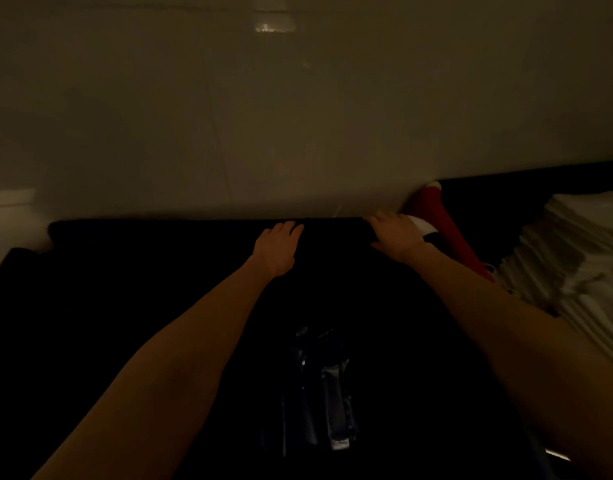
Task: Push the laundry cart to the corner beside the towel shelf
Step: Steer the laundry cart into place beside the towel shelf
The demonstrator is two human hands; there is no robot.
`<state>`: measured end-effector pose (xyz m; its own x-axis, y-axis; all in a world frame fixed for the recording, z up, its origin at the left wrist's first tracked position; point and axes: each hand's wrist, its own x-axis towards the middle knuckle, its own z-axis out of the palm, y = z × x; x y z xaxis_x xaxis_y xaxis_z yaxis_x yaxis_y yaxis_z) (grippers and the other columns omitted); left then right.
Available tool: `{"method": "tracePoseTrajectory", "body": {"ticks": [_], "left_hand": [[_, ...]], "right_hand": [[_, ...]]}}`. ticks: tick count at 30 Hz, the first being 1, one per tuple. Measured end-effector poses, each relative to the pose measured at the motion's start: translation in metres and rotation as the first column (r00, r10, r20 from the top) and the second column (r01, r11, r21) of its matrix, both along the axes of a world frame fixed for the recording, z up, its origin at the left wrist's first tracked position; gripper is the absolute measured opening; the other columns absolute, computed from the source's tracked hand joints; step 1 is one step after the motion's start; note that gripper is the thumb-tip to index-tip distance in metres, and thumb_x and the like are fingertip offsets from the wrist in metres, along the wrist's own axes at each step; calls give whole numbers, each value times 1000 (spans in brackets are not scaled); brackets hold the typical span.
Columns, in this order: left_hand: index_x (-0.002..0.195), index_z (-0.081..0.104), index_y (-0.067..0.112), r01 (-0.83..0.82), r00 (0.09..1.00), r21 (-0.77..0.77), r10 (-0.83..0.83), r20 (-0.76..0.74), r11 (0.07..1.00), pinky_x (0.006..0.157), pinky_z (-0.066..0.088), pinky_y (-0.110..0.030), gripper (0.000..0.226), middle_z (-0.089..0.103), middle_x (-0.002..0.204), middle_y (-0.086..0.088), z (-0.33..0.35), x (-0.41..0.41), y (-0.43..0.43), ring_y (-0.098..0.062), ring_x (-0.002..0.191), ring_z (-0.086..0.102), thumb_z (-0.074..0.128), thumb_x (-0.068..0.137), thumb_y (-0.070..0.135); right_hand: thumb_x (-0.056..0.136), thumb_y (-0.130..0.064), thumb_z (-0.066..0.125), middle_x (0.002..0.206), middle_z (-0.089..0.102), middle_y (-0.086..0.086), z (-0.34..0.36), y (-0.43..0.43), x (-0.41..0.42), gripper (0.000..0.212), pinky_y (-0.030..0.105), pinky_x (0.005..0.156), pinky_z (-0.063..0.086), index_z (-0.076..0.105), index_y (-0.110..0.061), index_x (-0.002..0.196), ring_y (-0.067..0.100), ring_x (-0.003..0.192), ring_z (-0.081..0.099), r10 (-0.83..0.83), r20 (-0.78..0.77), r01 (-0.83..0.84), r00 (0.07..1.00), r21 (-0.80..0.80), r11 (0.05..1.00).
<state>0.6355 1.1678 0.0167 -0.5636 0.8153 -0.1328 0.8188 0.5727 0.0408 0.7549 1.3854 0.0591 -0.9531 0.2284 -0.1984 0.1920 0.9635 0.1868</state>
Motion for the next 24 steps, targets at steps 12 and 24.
{"method": "tracePoseTrajectory", "body": {"ticks": [12,24], "left_hand": [[145,24,7,-7,1000,-9,7,12,1000,104,31,-39,64,37,143,-16,-41,-55,50,-31,130,37,54,93,28],[123,42,3,-120,992,-69,117,-50,990,90,39,-37,33,51,124,-18,-52,-61,70,-32,115,47,49,93,16]], "right_hand": [[88,-31,61,138,42,15,-46,64,-47,60,43,100,35,33,-10,137,32,125,41,-127,139,128,982,2,992],[94,-31,52,142,38,16,-69,97,-68,68,43,99,39,13,-18,148,33,127,39,-92,289,97,953,-1,995]]}}
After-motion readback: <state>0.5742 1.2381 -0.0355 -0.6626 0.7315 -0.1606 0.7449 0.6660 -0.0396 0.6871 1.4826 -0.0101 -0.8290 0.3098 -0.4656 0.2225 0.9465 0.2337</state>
